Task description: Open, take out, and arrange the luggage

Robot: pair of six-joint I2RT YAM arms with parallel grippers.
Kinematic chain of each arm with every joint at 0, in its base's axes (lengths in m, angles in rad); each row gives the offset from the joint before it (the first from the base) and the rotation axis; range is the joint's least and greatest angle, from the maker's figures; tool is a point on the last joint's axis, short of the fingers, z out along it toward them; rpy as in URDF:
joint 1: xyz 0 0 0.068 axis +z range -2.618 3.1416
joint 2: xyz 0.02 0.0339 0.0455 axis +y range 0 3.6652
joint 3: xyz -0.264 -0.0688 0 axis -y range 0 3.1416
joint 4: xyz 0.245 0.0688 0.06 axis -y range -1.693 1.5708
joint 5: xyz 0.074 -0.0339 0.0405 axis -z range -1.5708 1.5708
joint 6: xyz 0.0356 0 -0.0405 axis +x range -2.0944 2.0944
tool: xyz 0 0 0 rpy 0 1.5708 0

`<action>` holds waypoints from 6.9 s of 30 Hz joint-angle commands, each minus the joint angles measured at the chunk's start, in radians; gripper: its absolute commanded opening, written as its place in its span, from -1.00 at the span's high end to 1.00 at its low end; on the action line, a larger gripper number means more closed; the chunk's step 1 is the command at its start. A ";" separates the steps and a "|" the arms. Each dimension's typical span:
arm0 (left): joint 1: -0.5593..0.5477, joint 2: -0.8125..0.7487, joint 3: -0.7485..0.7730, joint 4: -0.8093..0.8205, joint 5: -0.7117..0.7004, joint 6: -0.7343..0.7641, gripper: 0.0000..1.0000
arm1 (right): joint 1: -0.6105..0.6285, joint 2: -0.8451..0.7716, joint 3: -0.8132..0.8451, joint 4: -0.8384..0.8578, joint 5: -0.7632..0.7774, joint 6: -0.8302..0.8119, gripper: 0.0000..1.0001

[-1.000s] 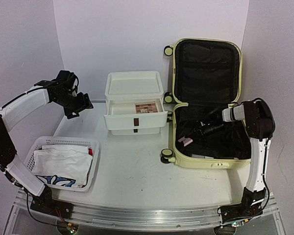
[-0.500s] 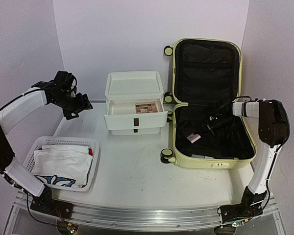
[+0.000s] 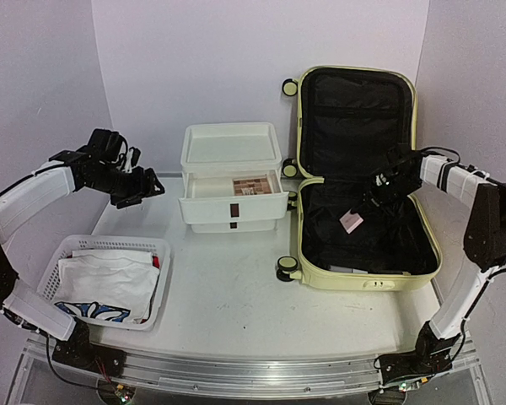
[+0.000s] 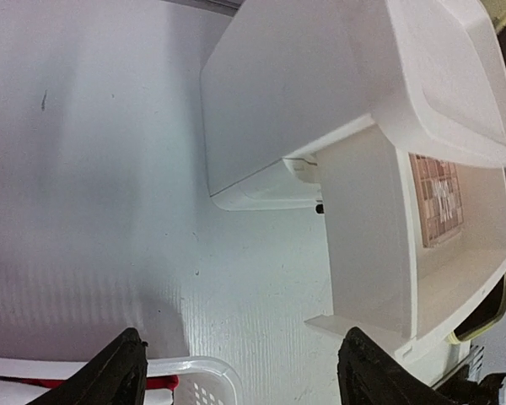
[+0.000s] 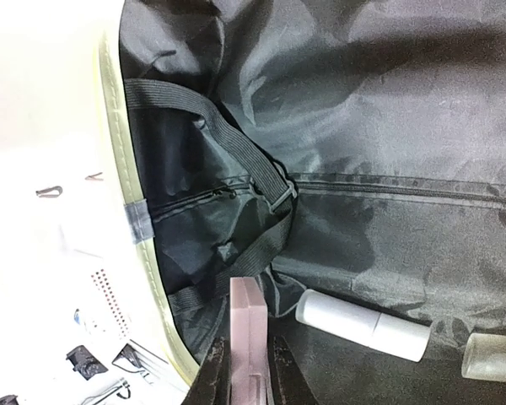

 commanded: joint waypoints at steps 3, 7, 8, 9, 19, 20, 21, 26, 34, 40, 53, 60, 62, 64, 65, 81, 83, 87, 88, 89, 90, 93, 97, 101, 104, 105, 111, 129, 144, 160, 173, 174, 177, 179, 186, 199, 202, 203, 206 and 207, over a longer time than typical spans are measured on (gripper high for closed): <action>-0.020 -0.162 -0.179 0.242 0.126 0.176 -0.56 | 0.057 -0.157 0.031 0.138 0.068 0.046 0.96; -0.020 -0.207 -0.216 0.250 0.202 0.188 -0.56 | 0.126 -0.209 0.128 0.144 0.137 0.130 1.00; -0.020 -0.217 -0.223 0.246 0.210 0.186 -0.56 | 0.153 -0.209 0.150 0.155 0.150 0.157 1.00; -0.021 -0.226 -0.229 0.247 0.219 0.183 -0.56 | 0.189 -0.203 0.170 0.166 0.163 0.181 1.00; -0.021 -0.217 -0.236 0.246 0.291 0.111 -0.56 | 0.547 -0.031 0.379 0.339 0.436 0.500 1.00; -0.020 -0.216 -0.237 0.247 0.300 0.101 -0.55 | 0.579 -0.002 0.411 0.341 0.473 0.538 1.00; -0.020 -0.216 -0.240 0.247 0.306 0.092 -0.55 | 0.605 0.035 0.447 0.334 0.505 0.583 1.00; -0.020 -0.227 -0.258 0.247 0.291 0.078 -0.55 | 0.705 0.224 0.663 0.285 0.571 0.766 1.00; -0.020 -0.257 -0.272 0.247 0.270 0.081 -0.55 | 0.789 0.356 0.745 0.279 0.770 0.965 1.00; -0.020 -0.278 -0.286 0.247 0.264 0.081 -0.55 | 0.819 0.473 0.883 0.253 0.824 1.010 1.00; -0.021 -0.308 -0.307 0.245 0.251 0.087 -0.55 | 0.834 0.673 1.108 0.232 0.916 0.944 0.85; -0.020 -0.311 -0.306 0.245 0.247 0.086 -0.55 | 0.834 0.720 1.146 0.233 0.899 0.891 0.60; -0.021 -0.308 -0.306 0.245 0.247 0.085 -0.55 | 0.833 0.721 1.158 0.232 0.895 0.859 0.45; -0.020 -0.304 -0.304 0.245 0.250 0.084 -0.56 | 0.834 0.709 1.151 0.232 0.893 0.833 0.29; -0.021 -0.303 -0.303 0.245 0.250 0.083 -0.55 | 0.834 0.700 1.143 0.231 0.892 0.822 0.21; -0.020 -0.306 -0.306 0.246 0.250 0.069 -0.56 | 0.833 0.548 1.087 0.153 0.842 0.523 0.23; -0.020 -0.305 -0.307 0.245 0.251 0.067 -0.56 | 0.834 0.559 1.099 0.154 0.795 0.465 0.28; -0.020 -0.299 -0.306 0.245 0.255 0.067 -0.56 | 0.835 0.596 1.130 0.163 0.691 0.411 0.29; -0.020 -0.298 -0.306 0.245 0.255 0.066 -0.56 | 0.835 0.607 1.143 0.167 0.679 0.397 0.31; -0.020 -0.298 -0.306 0.245 0.257 0.065 -0.56 | 0.836 0.617 1.156 0.167 0.675 0.377 0.33; -0.021 -0.298 -0.306 0.245 0.260 0.063 -0.56 | 0.838 0.626 1.164 0.167 0.675 0.361 0.35; -0.021 -0.301 -0.308 0.245 0.263 0.059 -0.56 | 0.839 0.654 1.188 0.173 0.671 0.307 0.47; -0.021 -0.310 -0.316 0.245 0.260 0.058 -0.56 | 0.838 0.697 1.221 0.182 0.648 0.252 0.62; -0.021 -0.315 -0.324 0.245 0.259 0.059 -0.56 | 0.838 0.735 1.250 0.199 0.629 0.215 0.64; -0.021 -0.310 -0.328 0.245 0.261 0.061 -0.56 | 0.839 0.751 1.259 0.219 0.632 0.184 0.62; -0.021 -0.308 -0.326 0.245 0.263 0.061 -0.56 | 0.839 0.758 1.262 0.220 0.640 0.178 0.62; -0.021 -0.301 -0.313 0.245 0.264 0.062 -0.56 | 0.837 0.735 1.244 0.111 0.743 0.171 0.68; -0.020 -0.281 -0.310 0.245 0.272 0.050 -0.56 | 0.836 0.472 1.107 -0.078 0.842 0.113 0.36; -0.021 -0.236 -0.295 0.242 0.360 0.041 -0.57 | 0.823 0.029 0.421 -0.078 0.928 -0.117 -0.60; -0.021 -0.282 -0.331 0.241 0.367 0.008 -0.57 | 0.842 0.242 0.407 0.341 1.061 0.271 -0.97; -0.020 -0.338 -0.366 0.232 0.356 0.007 -0.57 | 0.849 0.456 0.687 0.418 1.088 0.316 -0.96; -0.020 -0.340 -0.368 0.231 0.354 0.007 -0.57 | 0.848 0.465 0.697 0.426 1.096 0.309 -0.97; -0.021 -0.341 -0.374 0.231 0.356 0.005 -0.57 | 0.848 0.511 0.766 0.438 1.122 0.267 -0.96; -0.020 -0.343 -0.375 0.232 0.360 0.004 -0.57 | 0.848 0.543 0.804 0.449 1.145 0.248 -0.97; -0.021 -0.373 -0.381 0.226 0.351 0.002 -0.57 | 0.844 0.624 0.885 0.533 1.197 0.157 -0.96; -0.020 -0.411 -0.406 0.217 0.348 -0.005 -0.57 | 0.824 0.700 0.915 0.646 1.191 0.011 -0.96; -0.021 -0.410 -0.407 0.213 0.350 -0.005 -0.57 | 0.824 0.712 0.925 0.650 1.194 -0.015 -0.96; -0.020 -0.411 -0.407 0.212 0.350 -0.005 -0.57 | 0.824 0.708 0.921 0.650 1.187 -0.021 -0.97; -0.020 -0.415 -0.408 0.206 0.349 0.003 -0.57 | 0.824 0.654 0.858 0.650 1.147 -0.059 -0.97; -0.020 -0.416 -0.410 0.205 0.347 0.008 -0.58 | 0.825 0.619 0.811 0.650 1.128 -0.066 -0.97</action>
